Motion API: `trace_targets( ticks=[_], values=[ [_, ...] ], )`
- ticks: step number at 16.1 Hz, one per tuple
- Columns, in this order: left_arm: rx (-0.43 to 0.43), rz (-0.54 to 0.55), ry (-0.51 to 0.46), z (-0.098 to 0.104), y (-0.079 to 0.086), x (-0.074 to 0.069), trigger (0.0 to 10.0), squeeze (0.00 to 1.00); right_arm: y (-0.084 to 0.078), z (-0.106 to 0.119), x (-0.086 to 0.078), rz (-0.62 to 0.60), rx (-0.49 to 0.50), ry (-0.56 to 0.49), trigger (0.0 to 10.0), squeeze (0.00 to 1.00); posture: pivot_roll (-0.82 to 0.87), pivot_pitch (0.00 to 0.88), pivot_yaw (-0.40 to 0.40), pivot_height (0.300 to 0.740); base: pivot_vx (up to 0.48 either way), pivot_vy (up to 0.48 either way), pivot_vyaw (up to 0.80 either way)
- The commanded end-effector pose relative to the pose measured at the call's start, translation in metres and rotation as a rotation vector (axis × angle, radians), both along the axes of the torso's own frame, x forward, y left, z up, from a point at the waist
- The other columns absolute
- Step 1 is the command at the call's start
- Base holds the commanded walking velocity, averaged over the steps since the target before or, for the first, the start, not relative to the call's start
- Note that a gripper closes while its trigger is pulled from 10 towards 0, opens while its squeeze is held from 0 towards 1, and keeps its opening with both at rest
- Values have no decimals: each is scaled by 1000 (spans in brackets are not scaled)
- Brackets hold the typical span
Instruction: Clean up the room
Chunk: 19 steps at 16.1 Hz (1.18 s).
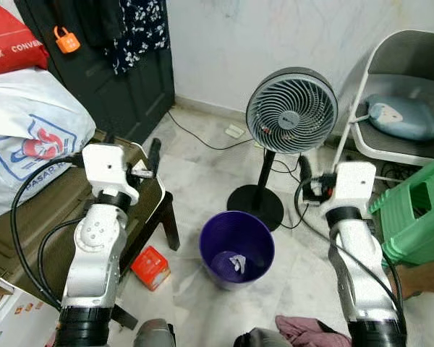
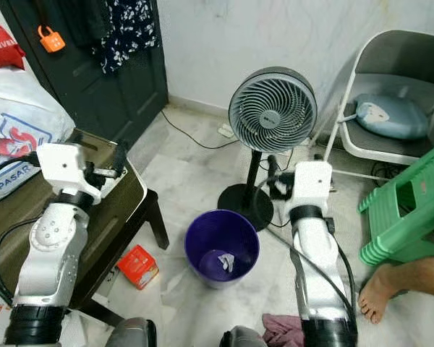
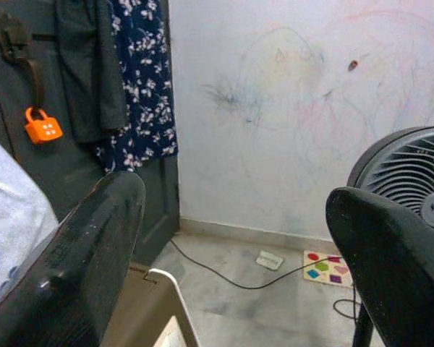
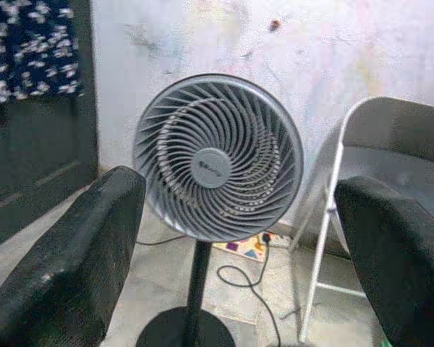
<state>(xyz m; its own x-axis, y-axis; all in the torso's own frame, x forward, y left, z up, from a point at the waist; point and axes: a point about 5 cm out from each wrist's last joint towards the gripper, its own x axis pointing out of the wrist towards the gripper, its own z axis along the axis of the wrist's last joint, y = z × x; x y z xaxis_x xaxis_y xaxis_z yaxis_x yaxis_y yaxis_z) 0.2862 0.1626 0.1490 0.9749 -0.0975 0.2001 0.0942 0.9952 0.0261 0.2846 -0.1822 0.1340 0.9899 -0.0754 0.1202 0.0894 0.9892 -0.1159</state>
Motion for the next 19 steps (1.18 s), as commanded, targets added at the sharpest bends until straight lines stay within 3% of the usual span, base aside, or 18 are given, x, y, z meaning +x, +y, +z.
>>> trace_targets(
  ticks=[1, 2, 4, 6, 8, 11, 19],
  values=[
    [-1, 16, -22, 3, 1, 3, 10000, 0, 6, 11, 10, 20, -59, -33, 10000, 0, 0, 0, -2, 740, 0, 0, 0],
    [-2, 18, -28, 4, 2, 4, 10000, 0, 14, 15, 13, 105, -61, -54, 10000, 0, 3, 0, -3, 740, 0, 0, 0],
    [14, 30, -36, 6, 3, 6, 10000, 0, 21, 19, 20, 69, -23, -56, 10000, 0, 4, 0, -2, 740, 0, 0, 0],
    [-36, 25, 28, -1, 4, 6, 10000, 0, 30, 11, 19, 105, 26, 5, 10000, 0, 0, 0, -8, 740, 0, 0, 0],
    [21, 17, -14, -2, 0, 8, 10000, 0, 40, 3, 17, 156, 66, 26, 10000, 0, 16, 0, -3, 740, 0, 0, 400],
    [-2, 14, 26, -12, 0, -4, 10000, 0, 50, 3, 17, 159, 75, 19, 10000, 0, 16, 0, -5, 740, 0, 0, 800],
    [6, -13, 38, -14, -13, -7, 10000, 0, 51, 1, 18, 152, 54, 18, 10000, 0, -5, 0, -11, 740, 0, 0, 800]
  ],
)
